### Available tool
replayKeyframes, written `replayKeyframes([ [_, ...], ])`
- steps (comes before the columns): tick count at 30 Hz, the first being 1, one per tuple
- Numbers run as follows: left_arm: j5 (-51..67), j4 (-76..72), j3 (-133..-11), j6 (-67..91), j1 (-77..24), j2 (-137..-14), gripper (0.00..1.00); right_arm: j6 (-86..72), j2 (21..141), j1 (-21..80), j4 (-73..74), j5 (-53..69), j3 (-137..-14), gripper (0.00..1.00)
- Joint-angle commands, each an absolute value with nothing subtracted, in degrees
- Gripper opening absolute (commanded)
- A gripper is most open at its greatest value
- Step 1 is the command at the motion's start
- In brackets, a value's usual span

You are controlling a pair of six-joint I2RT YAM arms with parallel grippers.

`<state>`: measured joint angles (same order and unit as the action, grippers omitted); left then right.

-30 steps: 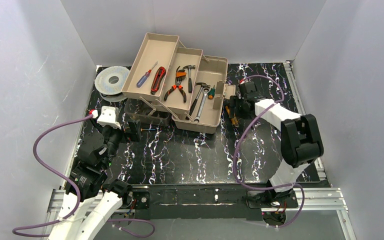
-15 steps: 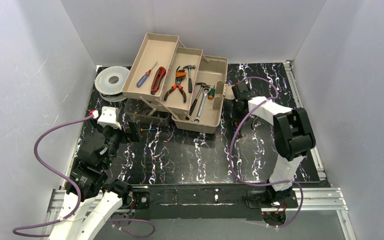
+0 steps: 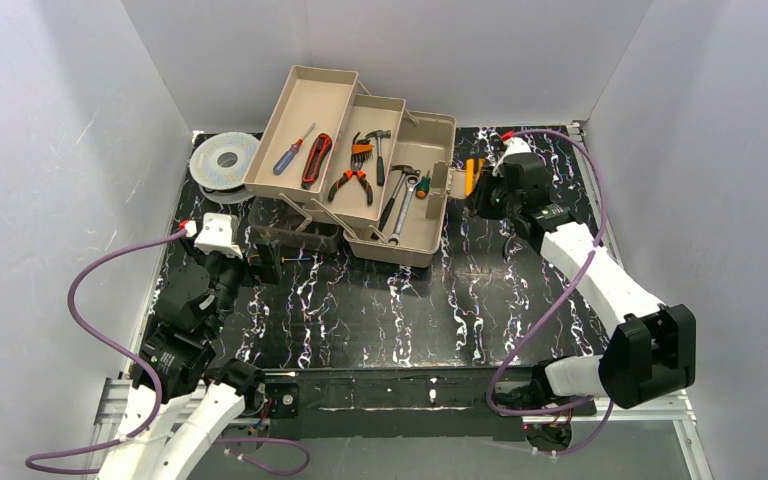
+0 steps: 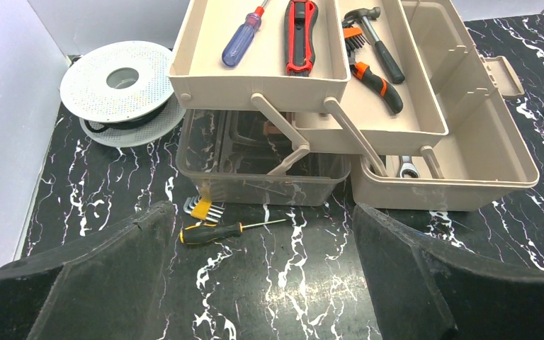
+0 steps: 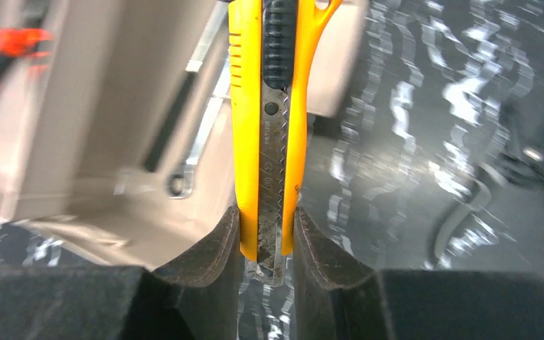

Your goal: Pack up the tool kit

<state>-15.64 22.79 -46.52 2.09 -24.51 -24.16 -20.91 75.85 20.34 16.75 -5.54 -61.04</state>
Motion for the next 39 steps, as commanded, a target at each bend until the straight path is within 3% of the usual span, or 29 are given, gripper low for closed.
replayKeyframes([
  [1, -16.35, 22.66, -46.45, 1.6, -24.79, -24.2, 0.98, -22.32, 76.78, 21.84, 4.71, 13.54, -62.82, 0.17],
  [5, -16.61, 22.71, -46.4, 1.58, -24.79, -24.25, 0.98, -23.51, 82.83, 25.5, 5.89, 13.52, -69.66, 0.22],
  [6, -16.61, 22.67, -46.4, 1.65, -24.79, -24.25, 0.98, -23.2, 84.87, 26.98, 6.83, 13.52, -71.85, 0.29],
  [8, -16.68, 22.74, -46.4, 1.5, -24.79, -24.36, 0.98, -22.09, 88.89, 29.37, 11.11, 11.33, -77.31, 0.67],
  [11, -16.94, 22.83, -46.41, 1.44, -24.78, -24.43, 0.98, -21.18, 92.43, 31.5, 18.06, 4.23, -83.51, 0.79],
  [15, -17.14, 22.86, -46.31, 1.41, -24.79, -24.43, 0.98, -21.12, 89.8, 31.4, 17.31, -2.93, -80.2, 0.83],
  [23, -16.79, 22.68, -46.38, 1.46, -24.79, -24.56, 0.98, -20.33, 82.87, 27.92, 21.32, -11.92, -72.05, 0.82],
  [29, -16.65, 22.74, -46.38, 1.56, -24.79, -24.66, 0.98, -23.35, 82.82, 24.7, 21.7, -4.39, -66.91, 0.8],
  [33, -16.68, 22.81, -46.39, 1.55, -24.79, -24.77, 0.98, -25.64, 85.91, 24.89, 20.78, 3.54, -67.61, 0.79],
  [39, -17.03, 22.85, -46.31, 1.41, -24.79, -25.01, 0.98, -26.16, 92.68, 26.1, 21.15, 6.06, -71.45, 0.74],
])
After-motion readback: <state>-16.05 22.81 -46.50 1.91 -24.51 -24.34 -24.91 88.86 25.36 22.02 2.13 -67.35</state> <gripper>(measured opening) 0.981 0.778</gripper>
